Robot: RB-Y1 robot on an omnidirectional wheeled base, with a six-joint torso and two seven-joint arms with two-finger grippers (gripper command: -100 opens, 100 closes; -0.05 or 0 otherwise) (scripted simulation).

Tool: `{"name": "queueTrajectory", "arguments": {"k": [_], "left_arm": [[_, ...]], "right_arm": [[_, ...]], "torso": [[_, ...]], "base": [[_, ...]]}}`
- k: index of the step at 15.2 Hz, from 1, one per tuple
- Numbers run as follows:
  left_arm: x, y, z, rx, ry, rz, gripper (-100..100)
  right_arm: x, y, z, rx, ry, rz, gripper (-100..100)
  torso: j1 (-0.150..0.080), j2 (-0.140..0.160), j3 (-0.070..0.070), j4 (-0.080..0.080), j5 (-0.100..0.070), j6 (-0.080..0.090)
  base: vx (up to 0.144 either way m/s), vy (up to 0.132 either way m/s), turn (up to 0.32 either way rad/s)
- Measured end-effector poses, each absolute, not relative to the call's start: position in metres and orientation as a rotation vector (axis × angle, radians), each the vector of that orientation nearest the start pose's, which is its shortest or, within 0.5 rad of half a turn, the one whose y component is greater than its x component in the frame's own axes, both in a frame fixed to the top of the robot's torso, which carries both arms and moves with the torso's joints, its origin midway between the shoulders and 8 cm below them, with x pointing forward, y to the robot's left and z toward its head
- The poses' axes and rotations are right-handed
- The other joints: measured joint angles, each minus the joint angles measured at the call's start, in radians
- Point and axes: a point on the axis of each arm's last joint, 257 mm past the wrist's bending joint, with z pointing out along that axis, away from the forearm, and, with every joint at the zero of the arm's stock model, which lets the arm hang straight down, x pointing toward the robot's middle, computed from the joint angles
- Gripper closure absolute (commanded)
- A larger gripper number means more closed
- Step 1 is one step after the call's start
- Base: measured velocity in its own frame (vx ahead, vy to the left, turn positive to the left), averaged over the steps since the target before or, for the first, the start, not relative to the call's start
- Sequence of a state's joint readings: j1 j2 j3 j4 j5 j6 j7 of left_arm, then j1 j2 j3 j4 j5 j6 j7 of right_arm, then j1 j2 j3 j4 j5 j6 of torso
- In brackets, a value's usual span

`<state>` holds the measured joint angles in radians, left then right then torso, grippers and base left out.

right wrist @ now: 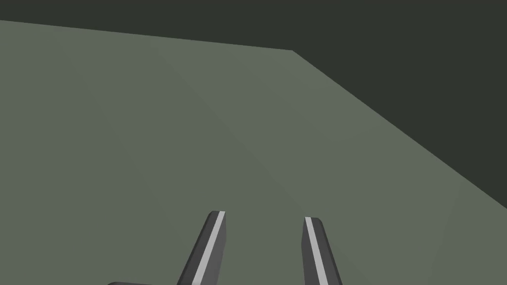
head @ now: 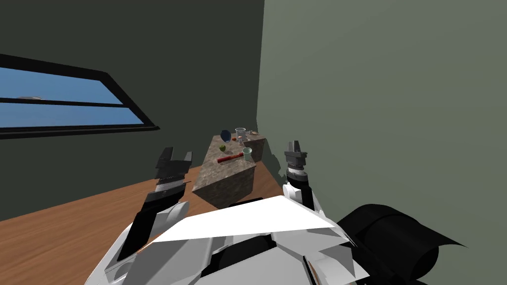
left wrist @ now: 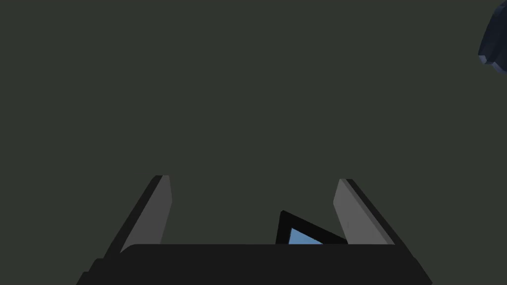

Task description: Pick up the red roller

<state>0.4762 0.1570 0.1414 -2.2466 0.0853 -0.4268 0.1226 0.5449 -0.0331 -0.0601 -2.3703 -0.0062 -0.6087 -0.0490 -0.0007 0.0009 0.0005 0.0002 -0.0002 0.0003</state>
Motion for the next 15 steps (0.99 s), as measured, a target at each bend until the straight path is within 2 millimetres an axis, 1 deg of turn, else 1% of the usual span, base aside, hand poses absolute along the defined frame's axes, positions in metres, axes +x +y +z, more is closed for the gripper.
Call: {"name": "queueTrajectory", "arguments": {"k": [10,12,15], "left_arm": [[0.375,0.366,0.000,-0.793,0.792,-1.199,-100],[0.379,0.373,-0.004,-0.818,0.806,-1.177,-100],[0.382,0.390,-0.008,-0.863,0.823,-1.137,-100]], "right_arm": [[0.299,-0.287,0.070,0.510,0.520,1.317,0],[0.299,-0.287,0.070,0.510,0.520,1.316,0],[0.299,-0.287,0.070,0.510,0.520,1.317,0]], "torso": [[-0.001,-0.001,0.000,0.000,0.000,0.000],[0.000,-0.001,0.000,0.000,0.000,0.000],[-0.001,-0.001,0.000,0.000,0.000,0.000]], "base": [[-0.007,-0.018,-0.166],[-0.001,-0.017,-0.099],[0.002,-0.026,-0.204]]}}
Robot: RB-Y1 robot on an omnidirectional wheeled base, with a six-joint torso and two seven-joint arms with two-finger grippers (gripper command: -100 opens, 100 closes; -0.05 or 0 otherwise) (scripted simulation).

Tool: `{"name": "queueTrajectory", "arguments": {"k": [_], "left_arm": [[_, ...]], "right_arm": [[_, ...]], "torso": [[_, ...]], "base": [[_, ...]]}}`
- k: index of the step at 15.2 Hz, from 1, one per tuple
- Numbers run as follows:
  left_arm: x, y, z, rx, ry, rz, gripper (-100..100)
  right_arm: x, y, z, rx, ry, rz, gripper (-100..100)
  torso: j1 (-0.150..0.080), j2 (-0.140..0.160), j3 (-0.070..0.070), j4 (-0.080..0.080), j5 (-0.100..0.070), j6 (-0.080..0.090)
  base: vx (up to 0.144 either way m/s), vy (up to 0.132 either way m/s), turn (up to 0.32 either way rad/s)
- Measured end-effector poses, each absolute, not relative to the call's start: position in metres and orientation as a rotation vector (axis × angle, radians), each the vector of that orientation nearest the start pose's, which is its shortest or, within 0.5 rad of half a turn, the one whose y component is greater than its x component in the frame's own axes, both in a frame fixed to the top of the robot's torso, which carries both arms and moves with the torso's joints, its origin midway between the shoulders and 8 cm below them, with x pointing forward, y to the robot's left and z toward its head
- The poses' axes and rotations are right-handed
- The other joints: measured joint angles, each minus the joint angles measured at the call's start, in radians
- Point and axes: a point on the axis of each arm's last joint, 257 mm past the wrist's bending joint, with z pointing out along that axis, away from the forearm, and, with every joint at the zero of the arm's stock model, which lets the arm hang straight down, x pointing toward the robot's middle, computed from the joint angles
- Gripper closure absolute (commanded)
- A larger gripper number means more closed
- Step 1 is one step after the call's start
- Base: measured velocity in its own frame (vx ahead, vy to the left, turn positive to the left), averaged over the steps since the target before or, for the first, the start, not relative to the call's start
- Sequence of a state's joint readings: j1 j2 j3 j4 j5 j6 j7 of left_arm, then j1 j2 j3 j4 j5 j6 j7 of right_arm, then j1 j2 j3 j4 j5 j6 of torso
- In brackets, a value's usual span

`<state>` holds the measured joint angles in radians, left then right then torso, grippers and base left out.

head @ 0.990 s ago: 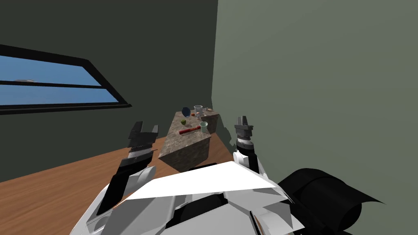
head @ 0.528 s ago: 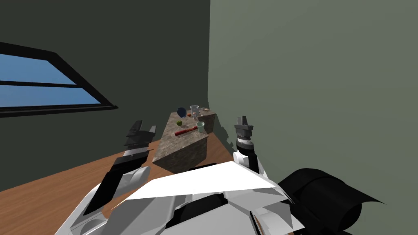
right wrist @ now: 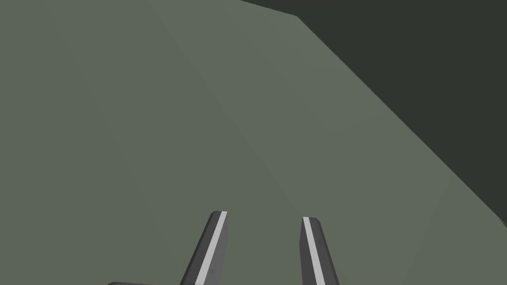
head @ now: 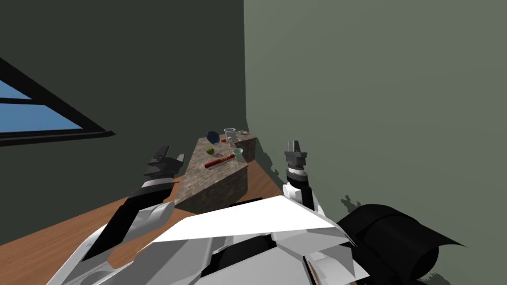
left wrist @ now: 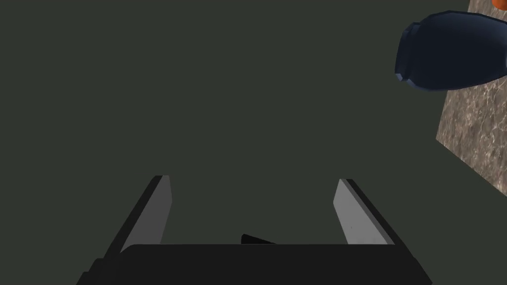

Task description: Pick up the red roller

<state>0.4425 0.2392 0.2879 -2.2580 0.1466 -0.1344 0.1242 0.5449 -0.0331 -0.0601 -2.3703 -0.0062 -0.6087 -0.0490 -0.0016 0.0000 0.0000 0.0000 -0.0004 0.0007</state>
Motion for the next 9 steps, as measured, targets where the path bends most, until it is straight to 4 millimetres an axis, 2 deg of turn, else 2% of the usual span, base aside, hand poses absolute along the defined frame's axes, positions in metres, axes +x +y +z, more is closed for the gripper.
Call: {"name": "queueTrajectory", "arguments": {"k": [9], "left_arm": [[0.386,0.433,-0.035,-1.016,0.858,-1.032,-100]], "right_arm": [[0.299,-0.287,0.070,0.510,0.520,1.316,0]], "torso": [[0.000,0.000,0.000,0.000,0.000,0.000]], "base": [[0.006,-0.022,-0.153]]}}
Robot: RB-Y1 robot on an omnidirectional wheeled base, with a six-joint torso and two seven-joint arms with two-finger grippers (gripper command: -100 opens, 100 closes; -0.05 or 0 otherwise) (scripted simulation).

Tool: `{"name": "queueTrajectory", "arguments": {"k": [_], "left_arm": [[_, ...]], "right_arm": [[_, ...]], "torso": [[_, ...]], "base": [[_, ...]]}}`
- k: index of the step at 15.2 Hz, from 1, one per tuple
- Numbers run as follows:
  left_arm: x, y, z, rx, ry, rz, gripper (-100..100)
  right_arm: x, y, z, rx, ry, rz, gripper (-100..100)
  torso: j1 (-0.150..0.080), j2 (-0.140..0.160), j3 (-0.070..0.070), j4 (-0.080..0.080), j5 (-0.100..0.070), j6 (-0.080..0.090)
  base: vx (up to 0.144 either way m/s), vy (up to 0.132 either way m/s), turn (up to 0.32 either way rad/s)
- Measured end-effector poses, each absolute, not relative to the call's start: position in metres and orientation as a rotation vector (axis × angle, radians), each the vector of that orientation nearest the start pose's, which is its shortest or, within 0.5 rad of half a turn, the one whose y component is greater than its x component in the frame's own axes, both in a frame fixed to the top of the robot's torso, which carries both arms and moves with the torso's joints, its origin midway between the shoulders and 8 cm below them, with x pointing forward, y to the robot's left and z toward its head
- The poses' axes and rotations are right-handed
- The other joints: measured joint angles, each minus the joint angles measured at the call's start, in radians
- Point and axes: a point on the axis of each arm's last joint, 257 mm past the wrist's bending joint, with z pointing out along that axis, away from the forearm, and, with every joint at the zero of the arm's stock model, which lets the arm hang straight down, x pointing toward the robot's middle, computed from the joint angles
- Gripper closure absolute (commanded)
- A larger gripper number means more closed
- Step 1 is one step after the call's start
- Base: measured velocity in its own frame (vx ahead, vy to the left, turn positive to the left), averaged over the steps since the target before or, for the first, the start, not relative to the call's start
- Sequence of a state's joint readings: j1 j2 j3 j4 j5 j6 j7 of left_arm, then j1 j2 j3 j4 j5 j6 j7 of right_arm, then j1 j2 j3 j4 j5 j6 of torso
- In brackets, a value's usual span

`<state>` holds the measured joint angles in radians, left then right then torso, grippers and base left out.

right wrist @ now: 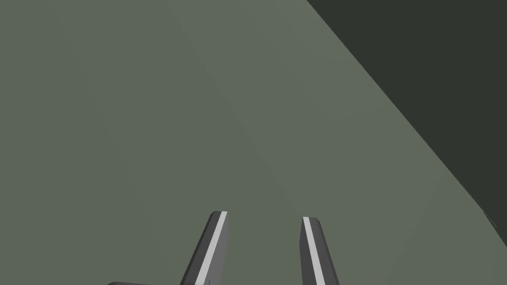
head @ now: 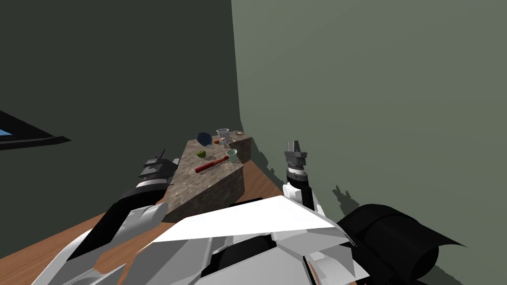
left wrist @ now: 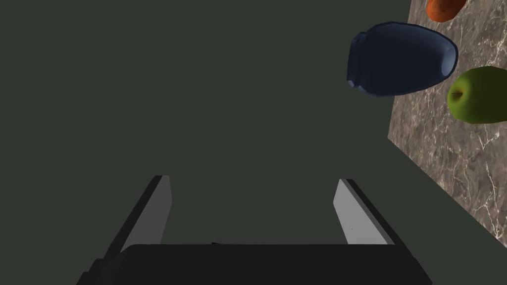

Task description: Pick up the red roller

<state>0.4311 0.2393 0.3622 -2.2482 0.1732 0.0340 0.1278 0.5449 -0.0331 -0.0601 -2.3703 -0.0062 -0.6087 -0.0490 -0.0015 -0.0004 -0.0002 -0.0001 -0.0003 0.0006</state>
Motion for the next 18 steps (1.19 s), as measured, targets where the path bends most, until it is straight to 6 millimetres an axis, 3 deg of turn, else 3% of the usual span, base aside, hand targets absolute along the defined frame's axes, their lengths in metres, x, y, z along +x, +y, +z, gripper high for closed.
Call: {"name": "queueTrajectory", "arguments": {"k": [8,18], "left_arm": [[0.383,0.470,-0.061,-1.167,0.871,-0.941,-100],[0.360,0.516,-0.104,-1.384,0.872,-0.816,-100]], "right_arm": [[0.299,-0.287,0.070,0.510,0.521,1.316,0],[0.299,-0.287,0.070,0.510,0.520,1.316,0]], "torso": [[0.000,0.000,0.000,0.000,0.000,-0.001],[0.000,-0.001,0.000,0.000,0.000,0.000]], "base": [[0.014,-0.025,-0.154],[0.022,-0.026,-0.157]]}}
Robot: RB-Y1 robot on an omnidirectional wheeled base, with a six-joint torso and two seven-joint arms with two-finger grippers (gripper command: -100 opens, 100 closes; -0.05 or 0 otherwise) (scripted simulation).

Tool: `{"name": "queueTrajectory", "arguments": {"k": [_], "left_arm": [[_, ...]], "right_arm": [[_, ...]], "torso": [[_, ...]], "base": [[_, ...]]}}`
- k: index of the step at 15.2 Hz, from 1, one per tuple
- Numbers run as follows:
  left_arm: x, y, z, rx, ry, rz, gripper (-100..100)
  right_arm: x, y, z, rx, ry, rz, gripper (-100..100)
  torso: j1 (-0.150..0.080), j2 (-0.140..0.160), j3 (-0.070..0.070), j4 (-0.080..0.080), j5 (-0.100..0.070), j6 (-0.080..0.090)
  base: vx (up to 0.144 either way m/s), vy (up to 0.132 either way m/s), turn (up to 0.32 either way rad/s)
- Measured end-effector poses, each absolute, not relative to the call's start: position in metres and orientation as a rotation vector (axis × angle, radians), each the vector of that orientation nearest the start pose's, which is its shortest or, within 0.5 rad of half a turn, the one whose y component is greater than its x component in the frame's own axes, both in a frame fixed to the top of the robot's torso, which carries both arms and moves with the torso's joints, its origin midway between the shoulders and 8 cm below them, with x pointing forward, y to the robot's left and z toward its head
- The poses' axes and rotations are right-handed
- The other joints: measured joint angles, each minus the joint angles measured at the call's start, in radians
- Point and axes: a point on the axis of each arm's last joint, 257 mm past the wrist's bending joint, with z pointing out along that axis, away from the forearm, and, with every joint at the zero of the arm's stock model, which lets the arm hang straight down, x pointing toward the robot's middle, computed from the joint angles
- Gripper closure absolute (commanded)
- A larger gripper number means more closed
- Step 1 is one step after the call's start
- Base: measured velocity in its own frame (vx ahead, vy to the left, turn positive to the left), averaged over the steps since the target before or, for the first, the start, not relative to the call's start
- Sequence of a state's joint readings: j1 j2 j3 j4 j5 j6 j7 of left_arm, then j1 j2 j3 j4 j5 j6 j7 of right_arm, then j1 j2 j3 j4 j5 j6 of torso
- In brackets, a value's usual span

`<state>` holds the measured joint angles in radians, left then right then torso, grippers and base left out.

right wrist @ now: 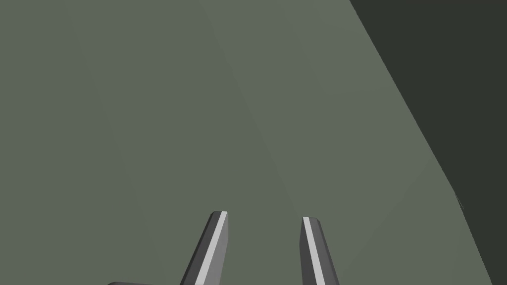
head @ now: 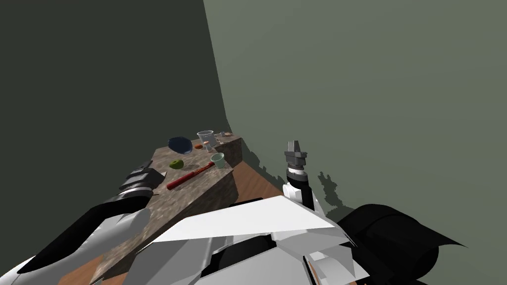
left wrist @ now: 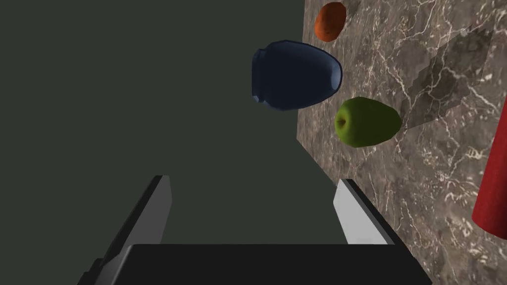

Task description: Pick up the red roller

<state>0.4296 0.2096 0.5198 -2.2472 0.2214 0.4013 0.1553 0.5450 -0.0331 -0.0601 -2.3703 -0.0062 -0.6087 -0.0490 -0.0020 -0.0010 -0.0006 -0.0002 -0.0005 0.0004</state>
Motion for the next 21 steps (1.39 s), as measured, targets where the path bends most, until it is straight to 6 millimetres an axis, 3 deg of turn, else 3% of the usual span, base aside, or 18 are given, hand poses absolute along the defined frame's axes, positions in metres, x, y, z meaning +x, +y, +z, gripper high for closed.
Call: {"name": "queueTrajectory", "arguments": {"k": [3,11,21], "left_arm": [[0.349,0.534,-0.124,-1.469,0.866,-0.769,-100],[0.324,0.560,-0.156,-1.625,0.857,-0.678,-100],[0.277,0.595,-0.204,-1.844,0.830,-0.528,-100]], "right_arm": [[0.299,-0.287,0.070,0.510,0.521,1.316,0],[0.299,-0.287,0.070,0.510,0.521,1.316,0],[0.299,-0.287,0.070,0.510,0.521,1.316,0]], "torso": [[-0.001,-0.001,-0.001,0.000,0.000,0.000],[0.000,0.000,0.000,0.000,0.000,-0.001],[0.000,-0.002,-0.001,-0.001,0.000,0.000]], "base": [[0.039,-0.031,-0.180],[0.029,-0.019,-0.131],[0.044,-0.018,-0.146]]}}
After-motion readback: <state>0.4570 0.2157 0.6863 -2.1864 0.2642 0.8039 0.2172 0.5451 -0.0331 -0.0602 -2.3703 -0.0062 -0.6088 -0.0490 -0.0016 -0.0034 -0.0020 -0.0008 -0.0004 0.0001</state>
